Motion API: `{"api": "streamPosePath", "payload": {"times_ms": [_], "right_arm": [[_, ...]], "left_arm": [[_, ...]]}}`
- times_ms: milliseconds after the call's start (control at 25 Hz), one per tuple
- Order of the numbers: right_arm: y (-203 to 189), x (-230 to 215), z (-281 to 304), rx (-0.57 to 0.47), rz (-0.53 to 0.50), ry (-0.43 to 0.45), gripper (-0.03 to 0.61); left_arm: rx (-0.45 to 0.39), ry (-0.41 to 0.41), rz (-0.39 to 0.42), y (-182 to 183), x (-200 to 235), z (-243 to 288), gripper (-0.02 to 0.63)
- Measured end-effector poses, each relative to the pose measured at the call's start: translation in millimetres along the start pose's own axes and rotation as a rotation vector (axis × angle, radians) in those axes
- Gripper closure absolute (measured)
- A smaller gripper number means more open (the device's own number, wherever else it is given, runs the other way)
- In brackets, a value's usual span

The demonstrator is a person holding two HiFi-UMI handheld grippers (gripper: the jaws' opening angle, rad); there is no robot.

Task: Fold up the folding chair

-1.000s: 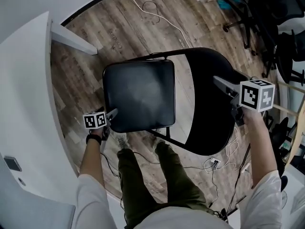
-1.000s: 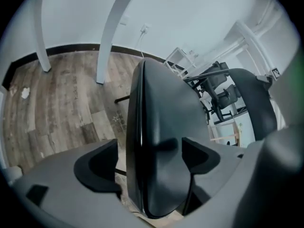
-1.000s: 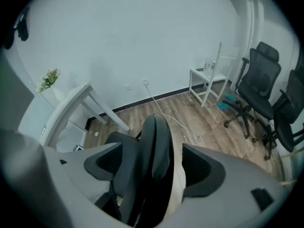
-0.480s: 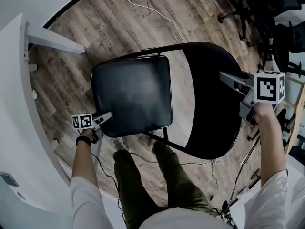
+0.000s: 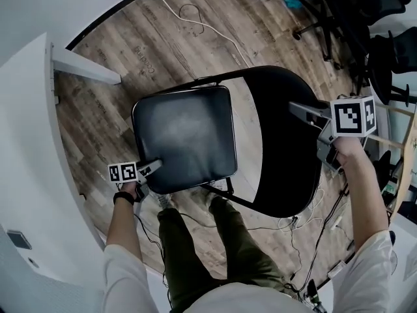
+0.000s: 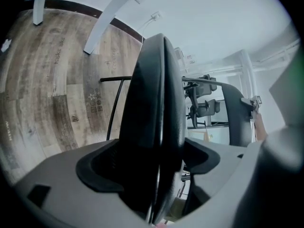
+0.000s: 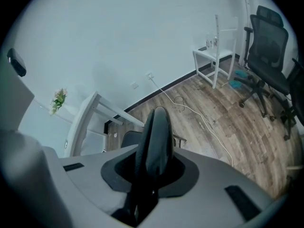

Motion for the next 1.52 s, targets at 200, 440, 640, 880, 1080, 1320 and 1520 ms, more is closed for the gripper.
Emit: {"api": "streamPosePath", "payload": {"times_ms": [200, 440, 640, 880, 1080, 1320, 1520], "right_arm": [[7.7, 9.5, -25.7, 0.016, 0.006, 0.012, 0.499], [16.2, 14.9, -63.7, 0.038, -0.007, -0.035, 0.503], [20.8, 9.3, -92.1, 0.055, -0.001, -0.059, 0.503], [27.0, 2.3, -121.0, 0.068, 0.027, -0.070, 0.497], [32.0, 3.5, -139.7, 0.075, 0.039, -0.086, 0.491], [30.7, -1.2, -159.3, 0.082, 0.028, -0.126, 0.490], [32.3, -1.5, -169.0, 0.082, 0.025, -0.153, 0.488]], "left_arm": [[0.008, 0.033, 0.027, -11.6, -52.1, 5.1, 0.235], [0.004, 0.059, 0.052, -27.2, -135.8, 18.9, 0.267], [0.022, 0.065, 0.091, -35.1, -206.7, 40.1, 0.267], [0.026, 0.073, 0.129, -41.2, -282.6, 73.3, 0.267], [0.035, 0.086, 0.155, -46.7, -340.9, 106.2, 0.264], [0.062, 0.108, 0.166, -61.8, -399.4, 153.2, 0.265], [0.119, 0.113, 0.214, -66.6, -434.6, 190.3, 0.264]]}}
Point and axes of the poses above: the fingertips, and each gripper's own axes: z forward along the fingers, x to its left, y out of its top, the point moved 9 cm from there along -z, backward along the fingers, and after that the axes turned 13 degrees about -y, right-handed, at the moved point
